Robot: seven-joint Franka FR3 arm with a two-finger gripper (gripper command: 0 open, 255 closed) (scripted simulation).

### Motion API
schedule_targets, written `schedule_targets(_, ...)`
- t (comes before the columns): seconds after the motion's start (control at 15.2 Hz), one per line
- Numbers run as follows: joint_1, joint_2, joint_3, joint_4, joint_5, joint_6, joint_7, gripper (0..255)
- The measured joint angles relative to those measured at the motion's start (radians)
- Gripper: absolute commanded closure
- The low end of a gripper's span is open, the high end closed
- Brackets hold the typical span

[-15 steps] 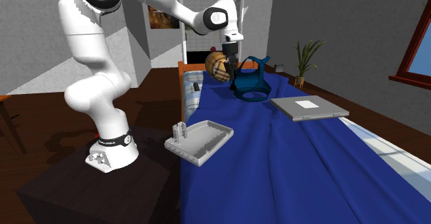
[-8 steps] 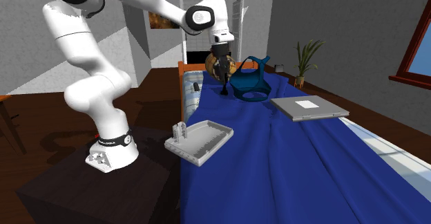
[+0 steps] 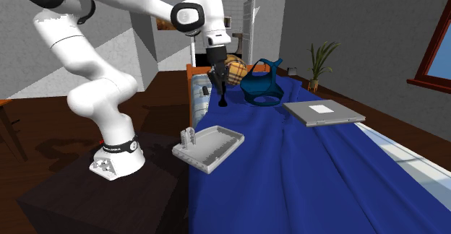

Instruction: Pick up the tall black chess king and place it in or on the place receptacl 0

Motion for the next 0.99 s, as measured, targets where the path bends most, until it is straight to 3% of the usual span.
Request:
schedule_targets(0.46,-0.026,-0.168,-0.144,-0.135,-0.027,-0.034,-0.159,255)
schedule_targets(0.99,-0.026,-0.152,-0.142,-0.229,-0.025,0.074,-0.165,255)
